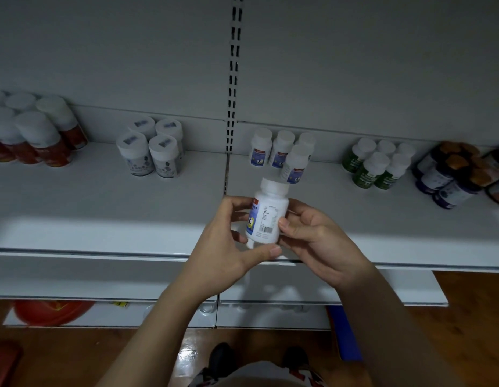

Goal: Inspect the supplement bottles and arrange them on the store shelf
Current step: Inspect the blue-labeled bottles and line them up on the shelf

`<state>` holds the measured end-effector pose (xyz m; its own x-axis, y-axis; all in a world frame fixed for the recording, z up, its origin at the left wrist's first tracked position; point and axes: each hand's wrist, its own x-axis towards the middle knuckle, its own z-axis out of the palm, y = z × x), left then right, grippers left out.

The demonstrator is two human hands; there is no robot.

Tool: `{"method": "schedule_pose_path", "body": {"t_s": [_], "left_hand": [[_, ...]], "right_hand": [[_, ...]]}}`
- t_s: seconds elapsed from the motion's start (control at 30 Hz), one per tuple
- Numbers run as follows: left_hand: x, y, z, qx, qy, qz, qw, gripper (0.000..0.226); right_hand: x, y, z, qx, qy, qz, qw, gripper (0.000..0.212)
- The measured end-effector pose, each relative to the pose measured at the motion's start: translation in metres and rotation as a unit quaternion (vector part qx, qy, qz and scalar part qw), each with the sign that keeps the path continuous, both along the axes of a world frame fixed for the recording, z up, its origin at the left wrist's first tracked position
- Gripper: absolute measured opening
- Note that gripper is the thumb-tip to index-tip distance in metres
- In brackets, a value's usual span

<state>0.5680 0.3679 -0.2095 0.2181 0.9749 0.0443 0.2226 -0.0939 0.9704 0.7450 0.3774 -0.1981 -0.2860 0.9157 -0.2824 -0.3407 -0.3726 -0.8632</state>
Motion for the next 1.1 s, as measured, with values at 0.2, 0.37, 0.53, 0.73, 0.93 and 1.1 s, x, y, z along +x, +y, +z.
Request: {"method": "schedule_pose_path", "body": {"t_s": [0.2, 0.37, 0.53, 0.73, 0.93, 1.1], "left_hand": [[0.004, -0.002, -0.007, 0.014, 0.011, 0.060, 0.998, 0.054], [0.005, -0.004, -0.010, -0.025, -0.055, 0.054, 0.997, 0.049], [0.003, -0.004, -0.016, -0.053, -0.067, 0.026, 0.996, 0.033], [0.004, -0.007, -0.015, -0.011, 0.071, 0.027, 0.997, 0.075], [0.005, -0.002, -0.015, -0.037, -0.022, 0.054, 0.998, 0.062], [0.004, -0.003, -0.021, -0.046, -0.069, 0.031, 0.996, 0.038]], "right_hand": [[-0.006, 0.000, 0.003, -0.002, -0.060, -0.041, 0.997, 0.051], [-0.002, 0.001, 0.003, 0.017, -0.095, -0.040, 0.995, 0.034], [-0.003, 0.000, 0.003, -0.020, -0.049, -0.052, 0.997, 0.041], [-0.006, -0.004, 0.003, 0.001, -0.089, -0.057, 0.994, 0.051], [0.000, -0.002, -0.002, 0.018, -0.122, -0.077, 0.989, 0.024], [0.002, -0.001, -0.004, 0.010, -0.139, -0.090, 0.986, 0.020]]}}
